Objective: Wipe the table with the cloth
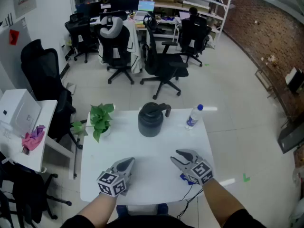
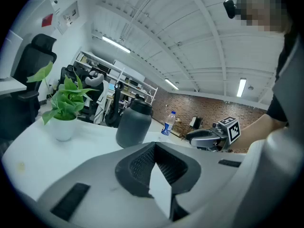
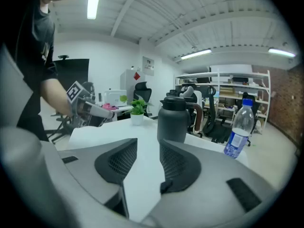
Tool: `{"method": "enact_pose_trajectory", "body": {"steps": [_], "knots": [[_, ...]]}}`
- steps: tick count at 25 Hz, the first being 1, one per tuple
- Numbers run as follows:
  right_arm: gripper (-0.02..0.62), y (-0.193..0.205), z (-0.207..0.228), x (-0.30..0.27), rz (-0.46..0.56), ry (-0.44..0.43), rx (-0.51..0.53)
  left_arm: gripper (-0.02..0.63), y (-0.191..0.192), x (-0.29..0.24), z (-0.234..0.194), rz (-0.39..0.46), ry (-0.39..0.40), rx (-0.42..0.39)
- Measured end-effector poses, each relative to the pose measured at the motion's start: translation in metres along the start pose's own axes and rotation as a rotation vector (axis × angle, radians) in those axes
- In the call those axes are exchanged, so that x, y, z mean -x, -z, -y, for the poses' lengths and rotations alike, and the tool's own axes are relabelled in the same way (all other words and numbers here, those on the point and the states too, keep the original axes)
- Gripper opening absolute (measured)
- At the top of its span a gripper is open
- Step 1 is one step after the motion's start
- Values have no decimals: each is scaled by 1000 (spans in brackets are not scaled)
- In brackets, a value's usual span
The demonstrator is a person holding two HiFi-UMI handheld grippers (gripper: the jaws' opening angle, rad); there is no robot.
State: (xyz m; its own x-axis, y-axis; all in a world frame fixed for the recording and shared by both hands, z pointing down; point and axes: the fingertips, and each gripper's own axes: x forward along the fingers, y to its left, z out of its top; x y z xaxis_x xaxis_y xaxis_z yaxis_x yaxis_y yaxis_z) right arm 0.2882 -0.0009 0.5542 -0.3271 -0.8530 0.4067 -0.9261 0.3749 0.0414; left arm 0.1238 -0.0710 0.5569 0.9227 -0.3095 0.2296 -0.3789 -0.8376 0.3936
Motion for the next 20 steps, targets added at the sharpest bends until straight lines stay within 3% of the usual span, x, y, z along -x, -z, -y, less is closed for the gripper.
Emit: {"method": "enact_pose_trajectory", "body": {"steps": [6,11,14,17,20], "knots": [[296,68,23,56,-320,-169,281,-2,-1,-6,4,-8,4,-6],[348,147,14,87,-586,-319,408,-2,5,-10,11,-28,10,-9],[377,172,17,88,-690,-250,317,-2,7,-12,14,-35,13,-10],[443,189,29,84,-703,-109,105,-2,8,-13,16,-35,13,-6],[457,197,26,81,-714,-80,-1,-2,7,-14,15,-36,12,-2]]}}
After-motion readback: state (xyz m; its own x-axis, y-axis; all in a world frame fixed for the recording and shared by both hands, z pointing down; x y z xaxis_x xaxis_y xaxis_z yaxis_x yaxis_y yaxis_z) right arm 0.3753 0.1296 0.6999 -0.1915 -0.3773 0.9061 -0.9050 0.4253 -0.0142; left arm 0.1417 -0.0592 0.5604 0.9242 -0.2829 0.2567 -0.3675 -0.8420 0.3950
